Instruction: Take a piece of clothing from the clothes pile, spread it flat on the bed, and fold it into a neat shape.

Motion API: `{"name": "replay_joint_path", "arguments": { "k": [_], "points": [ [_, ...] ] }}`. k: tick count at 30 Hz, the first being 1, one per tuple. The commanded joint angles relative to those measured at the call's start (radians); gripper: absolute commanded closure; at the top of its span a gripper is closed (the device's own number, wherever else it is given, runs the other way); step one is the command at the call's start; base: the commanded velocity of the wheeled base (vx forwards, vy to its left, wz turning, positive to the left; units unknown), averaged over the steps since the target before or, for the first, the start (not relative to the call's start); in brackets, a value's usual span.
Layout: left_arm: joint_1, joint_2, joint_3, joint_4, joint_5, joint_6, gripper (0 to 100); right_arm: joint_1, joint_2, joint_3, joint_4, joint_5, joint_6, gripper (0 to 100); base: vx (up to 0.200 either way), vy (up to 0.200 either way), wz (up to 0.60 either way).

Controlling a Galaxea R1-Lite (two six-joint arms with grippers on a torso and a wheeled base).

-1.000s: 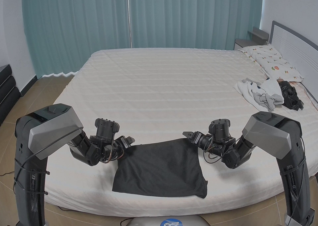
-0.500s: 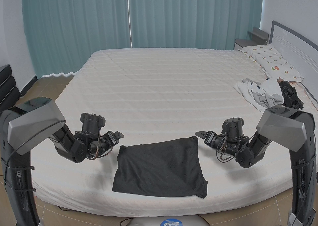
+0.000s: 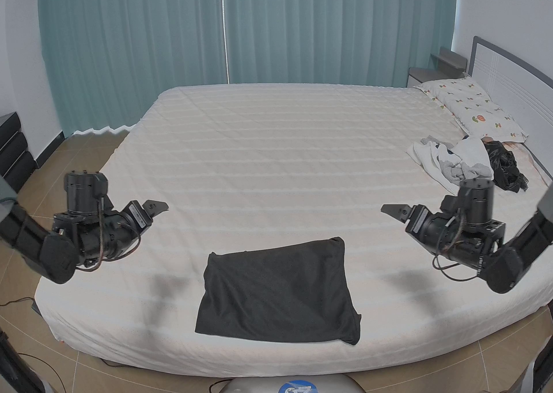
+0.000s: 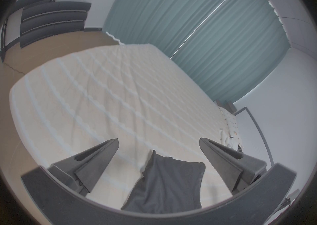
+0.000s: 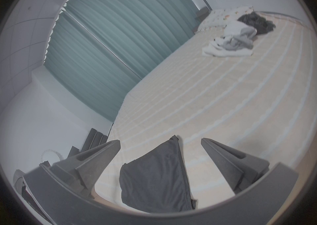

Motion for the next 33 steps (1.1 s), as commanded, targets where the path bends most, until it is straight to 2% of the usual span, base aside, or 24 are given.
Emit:
{"name": "replay_joint_path", "arguments": {
  "k": [1, 3, 5, 6, 7, 8, 10, 11, 12, 15, 19, 21, 22, 24, 29, 31, 33],
  "points": [
    [0.049, -0.571, 0.217, 0.072, -0.037, 0.128, 0, -0.018, -0.656, 0.289, 0.153, -0.014, -0.154, 0, 0.0, 0.0, 0.0],
    [0.051, -0.657, 0.225, 0.116, -0.032, 0.162, 0, -0.018, -0.773, 0.293, 0.25, -0.023, -0.185, 0, 0.0, 0.0, 0.0],
    [0.051, -0.787, 0.239, 0.188, -0.02, 0.202, 0, -0.017, -0.949, 0.281, 0.452, -0.047, -0.232, 0, 0.0, 0.0, 0.0],
    [0.051, -0.787, 0.239, 0.188, -0.02, 0.202, 0, -0.017, -0.949, 0.281, 0.452, -0.047, -0.232, 0, 0.0, 0.0, 0.0],
    [0.051, -0.896, 0.242, 0.249, -0.015, 0.217, 0, -0.017, -1.103, 0.263, 0.624, -0.07, -0.291, 0, 0.0, 0.0, 0.0],
    [0.051, -0.942, 0.243, 0.28, -0.014, 0.219, 0, -0.018, -1.166, 0.257, 0.69, -0.076, -0.314, 0, 0.0, 0.0, 0.0],
    [0.051, -0.942, 0.243, 0.28, -0.014, 0.219, 0, -0.018, -1.166, 0.257, 0.69, -0.076, -0.314, 0, 0.0, 0.0, 0.0],
    [0.051, -1.101, 0.236, 0.401, -0.014, 0.263, 0, -0.034, -1.347, 0.231, 0.863, -0.101, -0.392, 0, 0.0, 0.0, 0.0],
    [0.051, -1.141, 0.237, 0.435, -0.014, 0.291, 0, -0.047, -1.385, 0.228, 0.897, -0.113, -0.416, 0, 0.0, 0.0, 0.0],
    [0.051, -1.275, 0.237, 0.533, -0.012, 0.375, 0, -0.126, -1.494, 0.231, 0.958, -0.122, -0.509, 0, 0.0, 0.0, 0.0],
    [0.054, -1.401, 0.202, 0.642, -0.009, 0.421, 0, -0.198, -1.597, 0.229, 0.977, -0.098, -0.576, 0, 0.0, 0.0, 0.0],
    [0.057, -1.427, 0.193, 0.671, 0.002, 0.449, 0, -0.201, -1.62, 0.229, 0.983, -0.098, -0.604, 0, 0.0, 0.0, 0.0],
    [0.062, -1.483, 0.186, 0.717, 0.031, 0.505, 0, -0.199, -1.672, 0.241, 0.997, -0.101, -0.671, 0, 0.0, 0.0, 0.0],
    [0.062, -1.545, 0.188, 0.743, 0.049, 0.556, 0, -0.198, -1.733, 0.247, 1.035, -0.098, -0.729, 0, 0.0, 0.0, 0.0],
    [0.062, -1.661, 0.18, 0.806, 0.051, 0.68, 0, -0.213, -1.818, 0.231, 1.132, -0.124, -0.818, 0, 0.0, 0.0, 0.0],
    [0.062, -1.678, 0.171, 0.82, 0.052, 0.696, 0, -0.233, -1.824, 0.215, 1.13, -0.144, -0.829, 0, 0.0, 0.0, 0.0],
    [0.065, -1.729, 0.153, 0.855, 0.058, 0.752, 0, -0.279, -1.839, 0.175, 1.162, -0.165, -0.867, 0, 0.0, 0.0, 0.0]
  ]
}}
